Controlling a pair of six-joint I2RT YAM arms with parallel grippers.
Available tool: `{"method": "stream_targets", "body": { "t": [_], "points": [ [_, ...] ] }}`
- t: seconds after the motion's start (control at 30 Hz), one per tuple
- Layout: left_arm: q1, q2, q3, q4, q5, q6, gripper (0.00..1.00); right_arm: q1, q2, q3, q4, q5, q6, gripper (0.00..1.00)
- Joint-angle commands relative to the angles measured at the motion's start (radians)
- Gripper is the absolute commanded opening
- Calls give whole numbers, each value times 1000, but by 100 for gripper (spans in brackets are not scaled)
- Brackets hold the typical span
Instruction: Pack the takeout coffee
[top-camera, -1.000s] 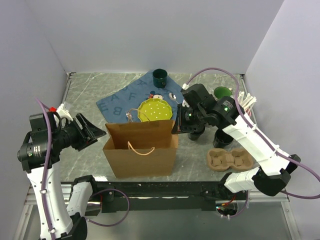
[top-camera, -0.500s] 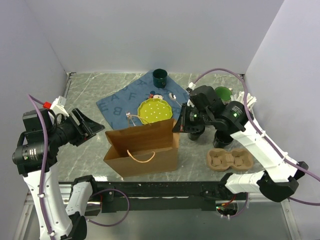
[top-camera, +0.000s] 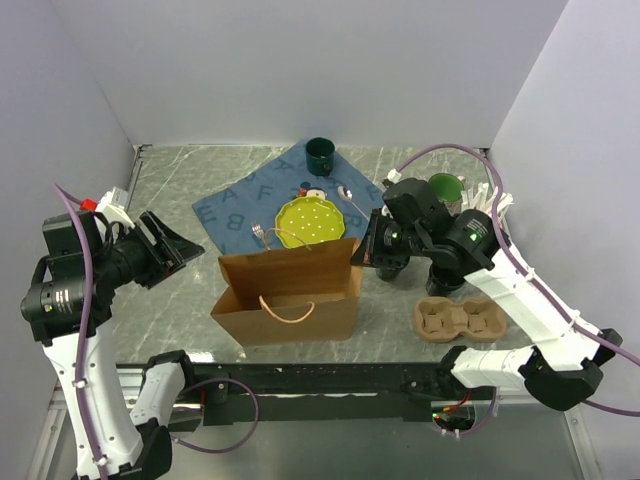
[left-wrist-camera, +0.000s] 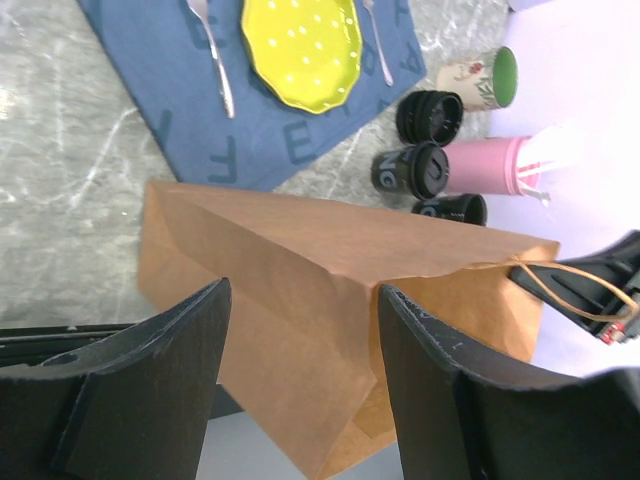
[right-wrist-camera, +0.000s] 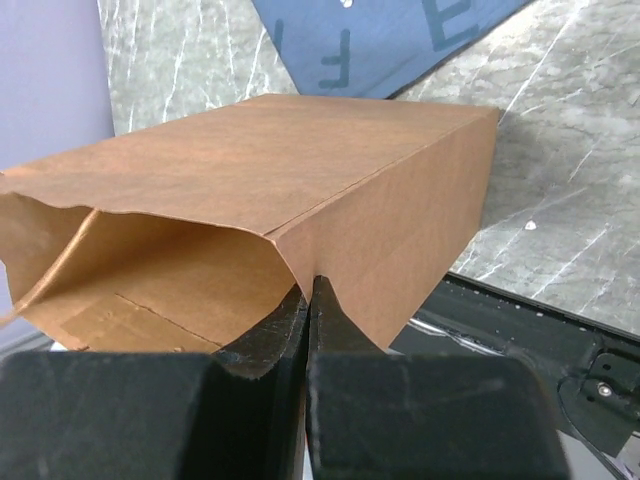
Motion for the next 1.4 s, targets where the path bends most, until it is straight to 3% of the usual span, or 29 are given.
{"method": "stream_targets", "body": {
  "t": [0.0,0.07,0.23,0.3,0.53,0.7,0.9,1.1,1.27,1.37],
  "points": [
    [2,7,30,-28,-53,14,66,-3,-43,-6,33,54,37,0],
    [2,2,16,-30,-56,8,66,-2,-43,3,24,52,46,1],
    [3,-10,-23,-25,-82,-16,68,-4,-31,103,-22,65,18,40],
    [2,-24,-28,-17,-119,-61,70,-6,-25,158,-80,104,0,46],
    [3,-56,-69,53,-134,-190,73,-96,-62,111,-287,209,41,47],
    [-6,-34,-114,52,-185,-148,75,-307,-152,-90,-295,227,55,47],
    [-61,-77,-197,78,-229,-200,76,-420,-198,-340,-212,233,28,47],
    [-118,-94,-225,66,-259,-200,77,-427,-108,-405,-226,369,-5,43],
    [-182,-70,-157,53,-352,-184,77,-548,-123,-448,-226,298,184,45],
    [-217,-54,-116,56,-380,-170,77,-561,-172,-552,-53,273,99,43]
  ]
}}
